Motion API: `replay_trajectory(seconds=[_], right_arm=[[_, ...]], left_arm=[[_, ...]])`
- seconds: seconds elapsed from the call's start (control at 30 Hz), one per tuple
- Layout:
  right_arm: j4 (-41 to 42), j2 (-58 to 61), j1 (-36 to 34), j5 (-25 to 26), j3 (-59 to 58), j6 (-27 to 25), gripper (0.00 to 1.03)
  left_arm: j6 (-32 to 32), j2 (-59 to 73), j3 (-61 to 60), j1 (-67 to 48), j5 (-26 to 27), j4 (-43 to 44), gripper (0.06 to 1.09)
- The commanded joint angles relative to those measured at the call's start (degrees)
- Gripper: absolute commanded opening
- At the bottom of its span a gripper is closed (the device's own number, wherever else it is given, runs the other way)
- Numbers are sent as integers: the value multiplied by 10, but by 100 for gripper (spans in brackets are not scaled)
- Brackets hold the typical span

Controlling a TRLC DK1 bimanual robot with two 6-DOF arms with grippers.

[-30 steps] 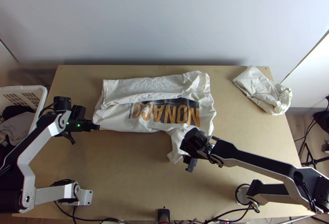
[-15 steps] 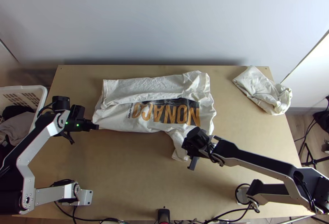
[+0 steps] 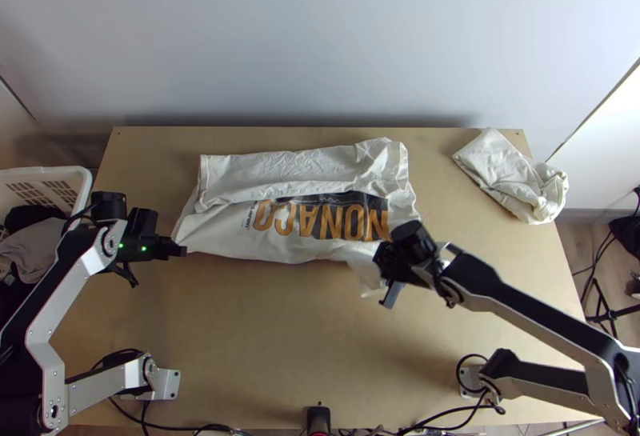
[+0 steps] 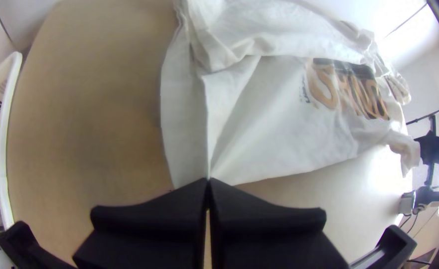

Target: Fold the t-shirt

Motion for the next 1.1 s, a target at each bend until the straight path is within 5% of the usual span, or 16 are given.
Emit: replay_trajectory(seconds=[0.0,0.63,1.07], right_arm=[[-53,-44,-19,-4,61,-9,3],[-204,-142,13,-29,99,33,3],[-165,-110,-14,-31,111,12,3]], left_arm=[[1,-23,-4,15,10,-14,9],[33,-153,-27,37,55,-119,9],[32,-124,-3,25,56,-110,9]])
